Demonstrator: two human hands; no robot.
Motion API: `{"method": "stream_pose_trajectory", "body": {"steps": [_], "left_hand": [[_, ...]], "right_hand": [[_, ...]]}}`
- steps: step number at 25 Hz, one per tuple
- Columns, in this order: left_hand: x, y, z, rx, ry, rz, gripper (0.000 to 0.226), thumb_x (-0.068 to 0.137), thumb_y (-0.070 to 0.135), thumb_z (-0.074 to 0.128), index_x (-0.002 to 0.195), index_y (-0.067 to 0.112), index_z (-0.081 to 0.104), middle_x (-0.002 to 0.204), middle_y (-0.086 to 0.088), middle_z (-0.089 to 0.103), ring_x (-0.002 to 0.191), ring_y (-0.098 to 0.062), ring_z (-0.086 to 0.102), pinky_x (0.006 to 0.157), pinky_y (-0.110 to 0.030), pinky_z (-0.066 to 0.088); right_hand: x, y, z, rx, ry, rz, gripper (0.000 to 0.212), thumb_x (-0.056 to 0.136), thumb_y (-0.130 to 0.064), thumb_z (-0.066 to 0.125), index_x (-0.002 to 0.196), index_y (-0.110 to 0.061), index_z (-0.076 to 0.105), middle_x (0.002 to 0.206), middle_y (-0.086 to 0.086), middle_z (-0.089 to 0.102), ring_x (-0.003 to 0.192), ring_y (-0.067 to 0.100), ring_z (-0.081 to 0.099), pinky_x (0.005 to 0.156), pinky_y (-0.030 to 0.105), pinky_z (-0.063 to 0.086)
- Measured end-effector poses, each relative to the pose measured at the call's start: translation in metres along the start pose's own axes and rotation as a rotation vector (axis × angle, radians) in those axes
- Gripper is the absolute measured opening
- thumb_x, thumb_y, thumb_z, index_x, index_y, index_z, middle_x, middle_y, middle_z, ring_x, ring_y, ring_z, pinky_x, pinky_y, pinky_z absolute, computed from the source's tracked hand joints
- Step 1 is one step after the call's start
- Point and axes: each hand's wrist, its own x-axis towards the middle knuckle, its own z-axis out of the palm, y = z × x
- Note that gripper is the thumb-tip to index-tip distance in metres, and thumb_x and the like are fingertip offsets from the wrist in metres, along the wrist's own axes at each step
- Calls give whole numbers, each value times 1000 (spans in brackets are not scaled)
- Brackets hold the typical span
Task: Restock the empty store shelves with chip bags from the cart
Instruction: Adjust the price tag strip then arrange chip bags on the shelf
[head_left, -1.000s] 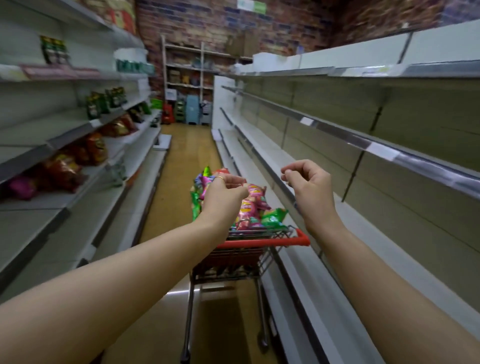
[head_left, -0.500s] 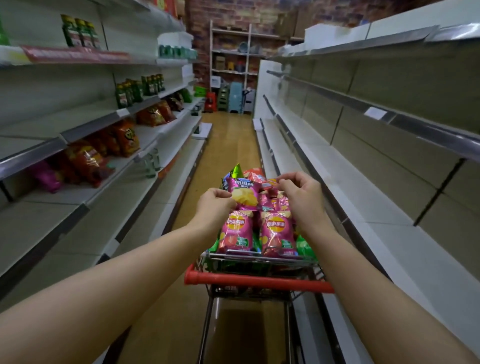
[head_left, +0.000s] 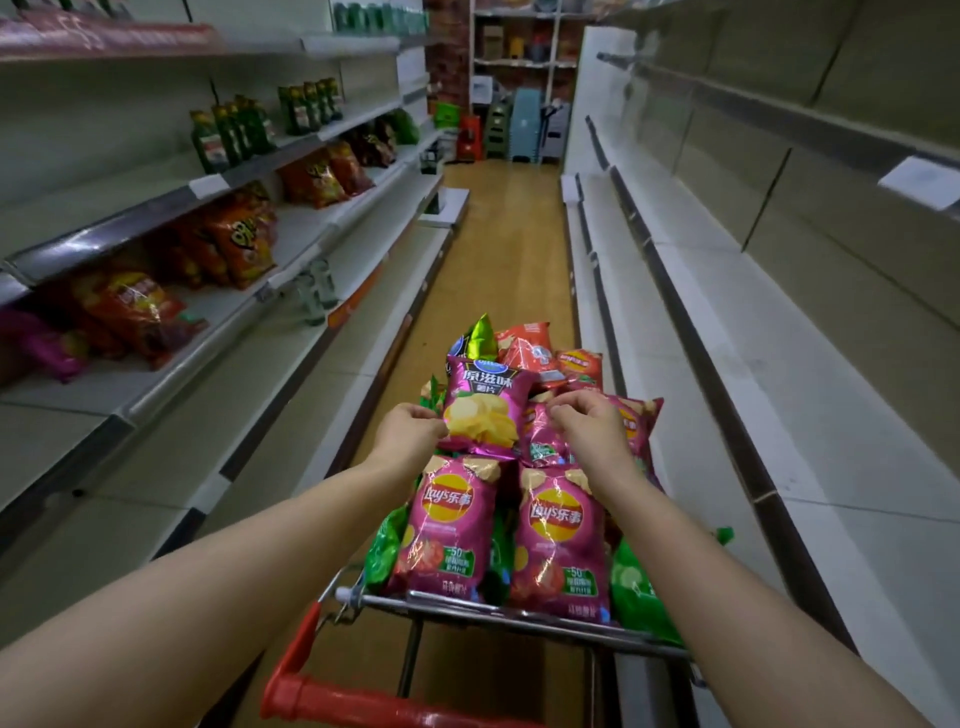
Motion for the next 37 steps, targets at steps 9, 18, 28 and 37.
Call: {"method": "stream_pose_trajectory", "body": {"steps": [9, 18, 28, 37], "left_hand": [[93, -15, 35, 246, -66, -9, 61, 90, 30, 61, 140, 3, 37, 136, -14, 49, 120, -29, 50, 88, -32, 40], [143, -41, 50, 445, -164, -84, 63, 96, 45, 42, 146, 9, 28, 145, -17, 40, 133, -37, 33, 109, -42, 31], [114, -23, 54, 207, -119, 117, 55, 91, 41, 55, 137, 13, 42, 129, -8, 57, 120, -28, 52, 102, -43, 41], [24, 18, 42, -224, -123, 217, 28, 75, 25, 78, 98, 16, 63, 98, -8, 70, 94, -28, 67, 86, -48, 54]], "right_hand": [[88, 42, 39, -133, -76, 160, 26, 92, -31, 50, 100, -7, 55, 80, 1, 53, 80, 20, 50, 69, 31, 37], [133, 73, 87, -144, -115, 345, 53, 92, -42, 43, 132, -6, 44, 128, 12, 55, 117, 32, 51, 100, 47, 41], [104, 47, 67, 75, 72, 188, 27, 94, -22, 48, 120, -17, 53, 97, 4, 62, 100, 31, 61, 91, 51, 48], [50, -6, -4, 467, 61, 78, 32, 84, -35, 65, 97, -6, 66, 91, 10, 73, 84, 27, 70, 74, 37, 58]]}}
